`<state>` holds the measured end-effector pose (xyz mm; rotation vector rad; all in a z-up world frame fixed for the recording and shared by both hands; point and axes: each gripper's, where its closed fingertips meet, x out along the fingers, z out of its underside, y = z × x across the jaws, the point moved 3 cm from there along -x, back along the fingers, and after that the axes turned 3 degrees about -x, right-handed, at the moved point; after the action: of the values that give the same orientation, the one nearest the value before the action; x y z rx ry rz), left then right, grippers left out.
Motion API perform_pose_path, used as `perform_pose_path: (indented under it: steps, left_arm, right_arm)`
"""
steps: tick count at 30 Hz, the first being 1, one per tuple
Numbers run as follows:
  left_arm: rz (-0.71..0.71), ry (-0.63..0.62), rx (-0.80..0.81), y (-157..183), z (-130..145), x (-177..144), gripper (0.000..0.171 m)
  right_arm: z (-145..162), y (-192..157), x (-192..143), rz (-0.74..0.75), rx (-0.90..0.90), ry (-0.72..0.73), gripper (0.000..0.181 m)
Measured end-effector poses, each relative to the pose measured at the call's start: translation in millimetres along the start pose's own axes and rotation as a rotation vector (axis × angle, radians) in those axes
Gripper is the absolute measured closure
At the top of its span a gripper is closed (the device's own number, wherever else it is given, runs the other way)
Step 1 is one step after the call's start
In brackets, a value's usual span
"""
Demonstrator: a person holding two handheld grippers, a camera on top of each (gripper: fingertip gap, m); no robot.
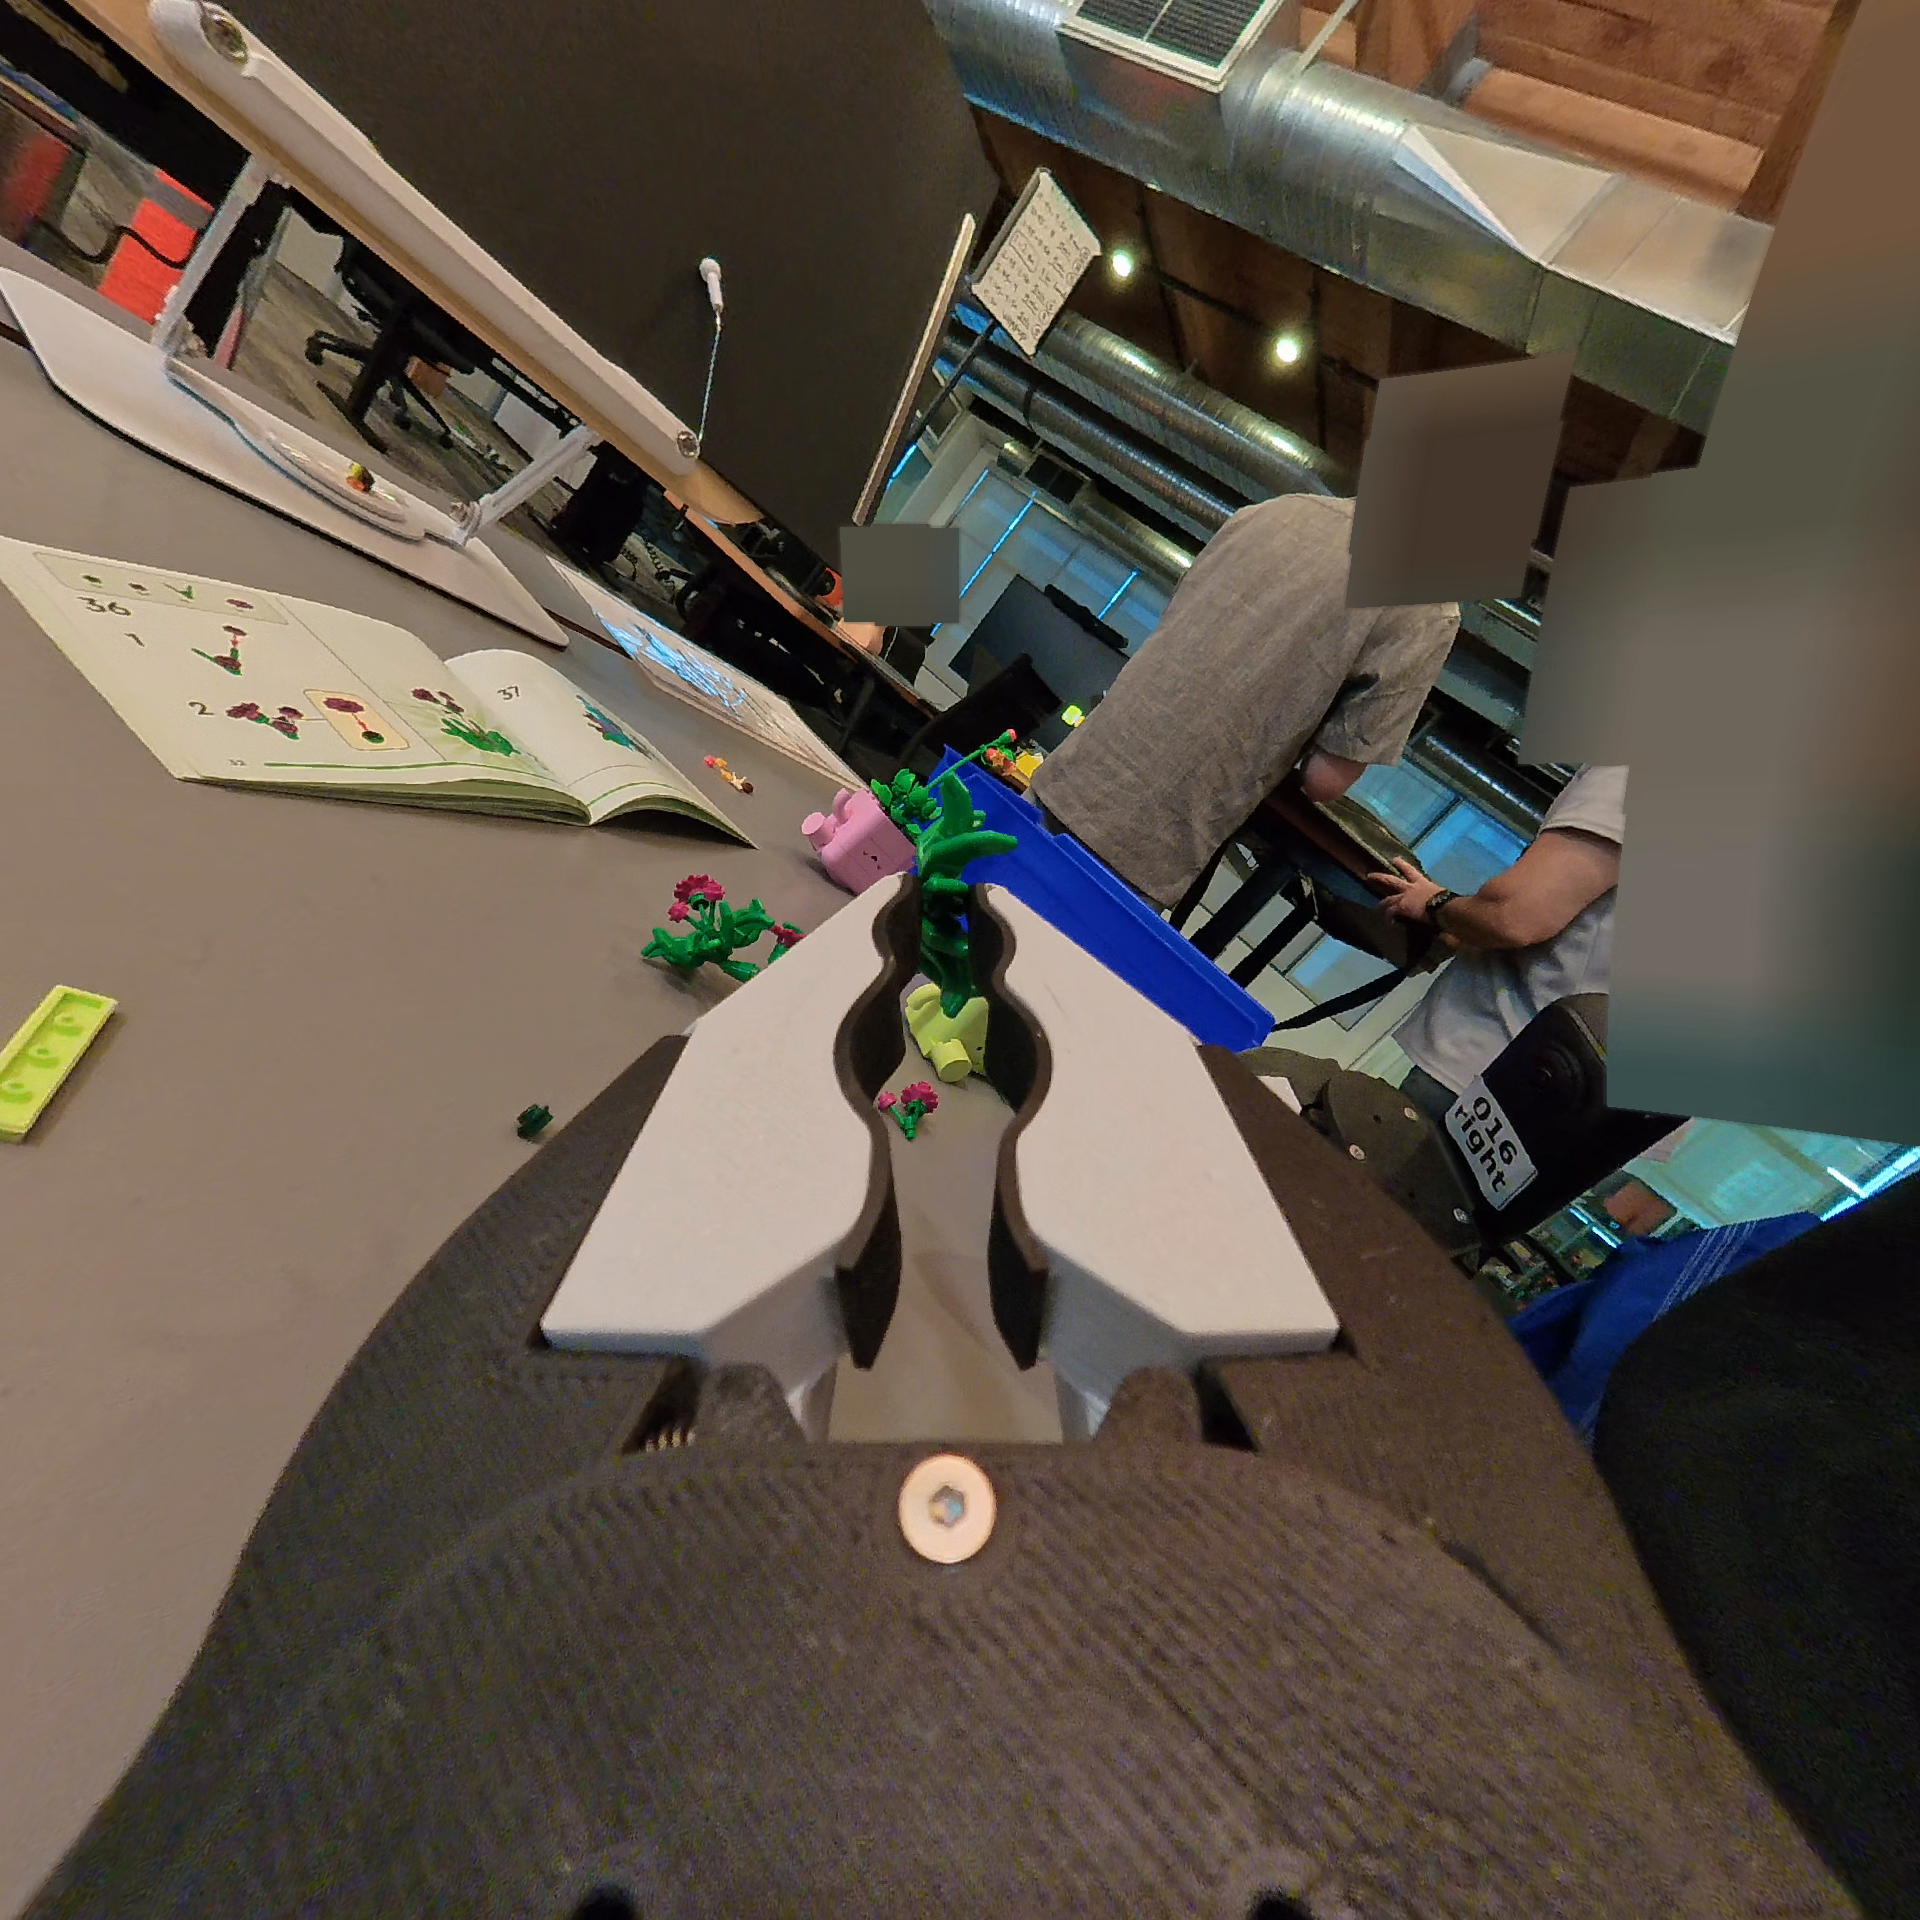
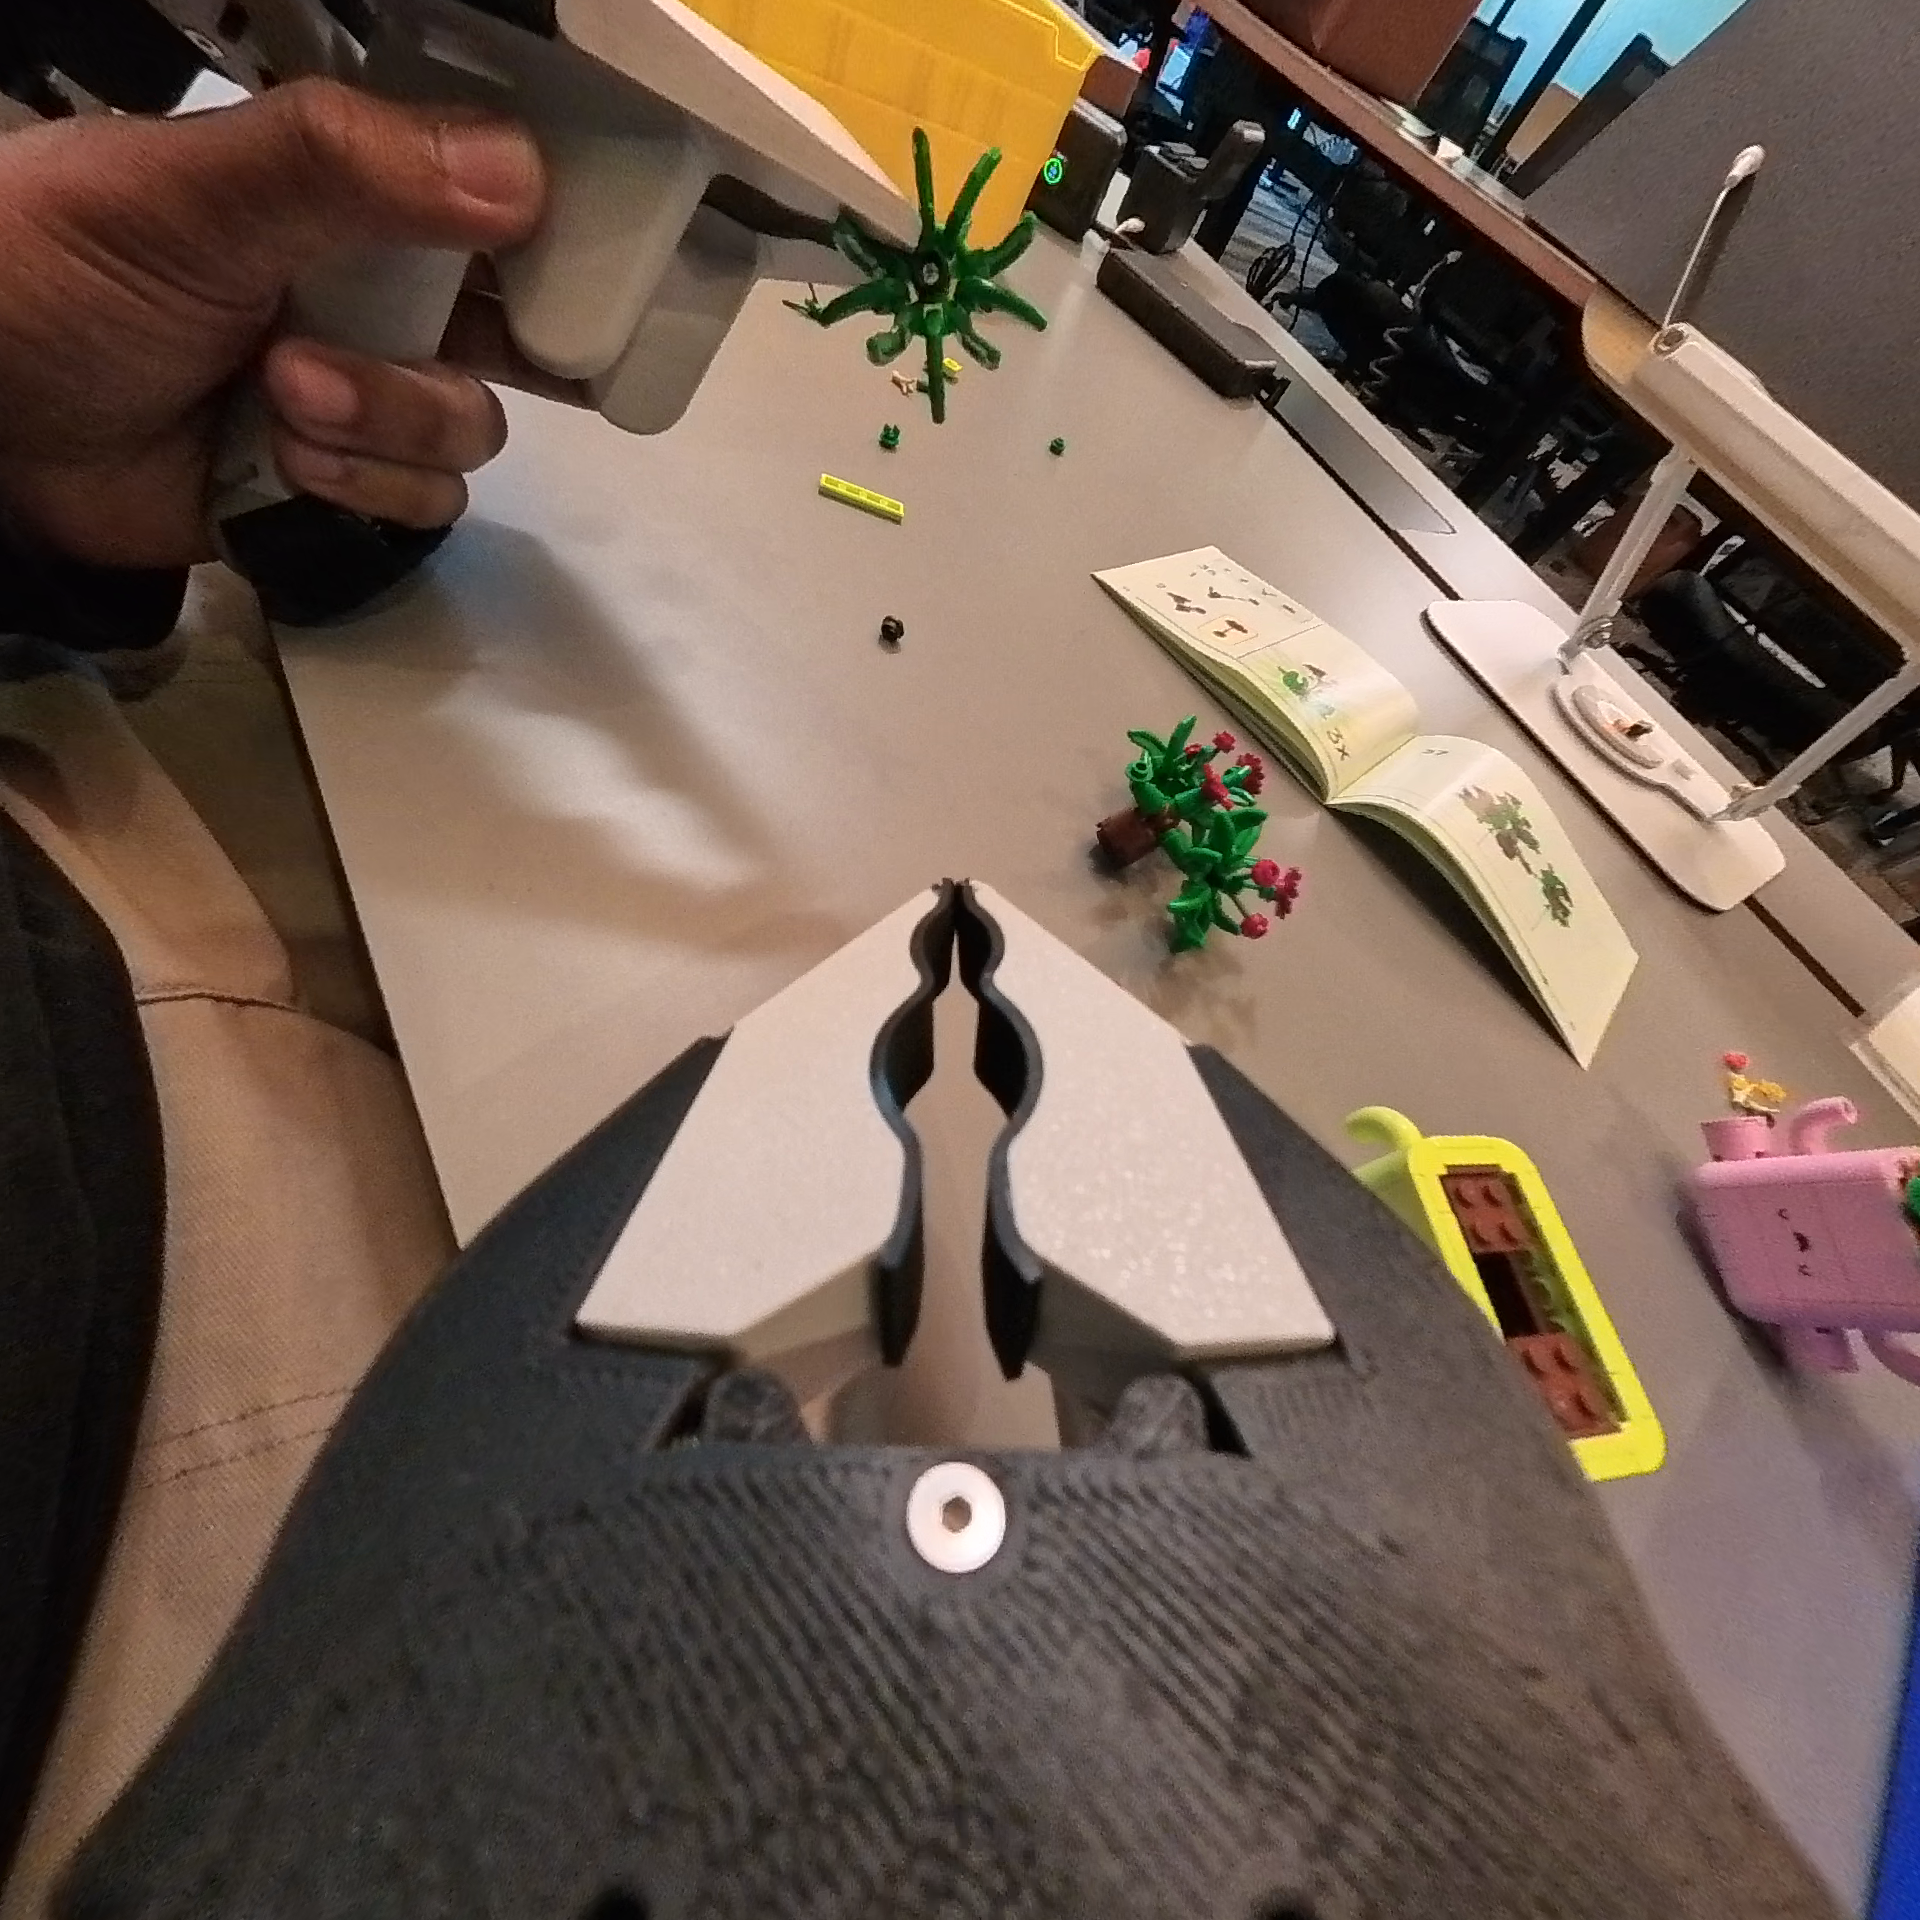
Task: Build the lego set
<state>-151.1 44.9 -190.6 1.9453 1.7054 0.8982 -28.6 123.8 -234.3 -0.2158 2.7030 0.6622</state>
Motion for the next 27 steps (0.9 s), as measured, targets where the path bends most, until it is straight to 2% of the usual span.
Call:
perform_pose_path:
  steps: [5, 9, 15, 18, 20, 23, 25, 27]
  left_arm:
    - [-0.011, -0.010, 0.050, 5, 3, 1, 0.166]
    - [-0.024, -0.045, 0.173, 16, 9, 5, 0.166]
    - [-0.072, -0.128, 0.548, 42, 32, 16, 0.165]
    - [-0.158, -0.156, 0.866, 50, 43, 20, 0.166]
    - [-0.235, -0.196, 1.117, 49, 57, 23, 0.165]
    - [-0.290, -0.245, 1.395, 50, 77, 29, 0.165]
    - [-0.316, -0.213, 1.521, 56, 78, 30, 0.164]
    - [-0.331, -0.178, 1.601, 60, 78, 30, 0.165]
  right_arm:
    - [0, 0, 0, 0.001, -0.002, 0.000, 0.181]
    - [0, 0, 0, 0.000, -0.001, -0.001, 0.181]
    - [-1, 1, -1, 0.004, 0.010, 0.012, 0.181]
    - [-8, 7, -9, 0.004, 0.070, 0.093, 0.181]
    - [-22, 13, -20, -0.025, 0.192, 0.239, 0.181]
    - [-40, 23, -36, -0.161, 0.551, 0.484, 0.171]
    - [-36, 25, -31, -0.290, 0.752, 0.478, 0.154]
    - [-28, 19, -21, -0.429, 0.898, 0.401, 0.137]
